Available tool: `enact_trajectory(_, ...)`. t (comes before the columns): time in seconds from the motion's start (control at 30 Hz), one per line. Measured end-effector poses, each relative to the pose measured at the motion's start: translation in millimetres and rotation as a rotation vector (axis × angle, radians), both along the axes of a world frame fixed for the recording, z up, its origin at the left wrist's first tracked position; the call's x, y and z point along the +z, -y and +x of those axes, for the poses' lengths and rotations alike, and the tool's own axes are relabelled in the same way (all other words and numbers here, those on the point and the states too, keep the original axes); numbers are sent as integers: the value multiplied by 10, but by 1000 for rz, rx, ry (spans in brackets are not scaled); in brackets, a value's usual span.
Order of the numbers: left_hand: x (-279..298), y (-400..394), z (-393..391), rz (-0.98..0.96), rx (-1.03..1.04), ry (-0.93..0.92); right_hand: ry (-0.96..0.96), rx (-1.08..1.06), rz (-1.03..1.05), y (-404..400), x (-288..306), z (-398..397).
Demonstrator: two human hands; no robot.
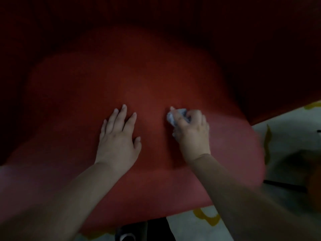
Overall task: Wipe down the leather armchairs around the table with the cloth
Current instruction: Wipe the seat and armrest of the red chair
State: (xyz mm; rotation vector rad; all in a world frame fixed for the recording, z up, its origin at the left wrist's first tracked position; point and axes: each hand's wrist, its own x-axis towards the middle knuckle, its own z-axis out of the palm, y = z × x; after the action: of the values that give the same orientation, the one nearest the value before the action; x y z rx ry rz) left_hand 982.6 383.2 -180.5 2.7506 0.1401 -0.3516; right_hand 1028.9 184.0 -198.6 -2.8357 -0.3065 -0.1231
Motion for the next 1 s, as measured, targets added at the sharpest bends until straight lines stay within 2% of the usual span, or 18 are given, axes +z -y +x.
enact_trajectory(0.17, -44, 83, 43, 15, 13, 4, 53, -320, 14, 853, -39, 13)
enact_trajectory(0.3, -59, 82, 25, 26, 4, 8, -77, -387, 248, 632, -176, -80)
enact_trajectory(0.33, -61, 85, 29, 29, 6, 7, -30, -398, 155, 512, -157, -136)
enact_trajectory(0.37, -62, 86, 31, 31, 7, 6, -28, -432, 153, 389, -132, -208)
enact_trajectory(0.5, -8, 58, 54, 34, -15, -31, -126, -197, 313, -89, -70, -560)
enact_trajectory(0.57, 70, 16, 86, 39, -47, -72, -162, -55, 240, -216, 7, -644)
enact_trajectory(0.67, 233, -62, 124, 56, -79, -125, -265, -2, 221, -161, 218, -543)
enact_trajectory(0.77, 356, -150, 116, 59, -86, -133, -157, 0, 166, 104, 403, -163)
enact_trajectory(0.9, 389, -156, 144, 37, -100, -109, 60, -163, 1, 481, 538, 663)
enact_trajectory(1.0, 334, -6, 201, -11, -112, -91, 94, -127, -82, 559, 470, 930)
